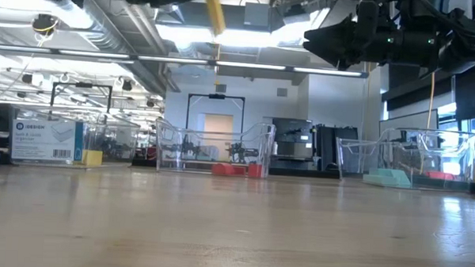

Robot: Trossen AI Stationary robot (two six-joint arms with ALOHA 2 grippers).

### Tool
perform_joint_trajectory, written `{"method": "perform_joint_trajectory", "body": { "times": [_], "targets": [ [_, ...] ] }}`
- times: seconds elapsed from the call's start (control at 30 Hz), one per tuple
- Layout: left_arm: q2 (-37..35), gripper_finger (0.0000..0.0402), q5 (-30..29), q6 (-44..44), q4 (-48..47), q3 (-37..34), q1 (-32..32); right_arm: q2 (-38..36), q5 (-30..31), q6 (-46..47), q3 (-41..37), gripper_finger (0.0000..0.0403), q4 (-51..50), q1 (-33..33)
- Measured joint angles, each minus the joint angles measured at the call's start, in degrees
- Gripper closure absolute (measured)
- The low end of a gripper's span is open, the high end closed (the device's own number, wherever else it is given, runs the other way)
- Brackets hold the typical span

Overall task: Sort & place blocks by color
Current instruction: Put the left yellow block into the left transparent bin

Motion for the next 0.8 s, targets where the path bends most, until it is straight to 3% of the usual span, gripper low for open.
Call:
{"method": "perform_joint_trajectory", "body": {
  "times": [0.17,0.37,0.8],
  "targets": [
    [-7.01,0.0291,0.52,-3.41,8.06,-8.34,4.80,0.00,0.00,-0.02,0.00,0.0168,-0.20,0.00],
    [-12.95,0.0291,-3.13,-8.17,15.91,-17.20,5.83,0.00,0.00,-0.09,0.00,0.0168,-0.04,0.00],
    [-14.78,0.0291,-7.05,-11.80,18.72,-20.86,5.83,0.00,-0.02,0.02,0.00,0.0168,0.06,0.00]
  ]
}}
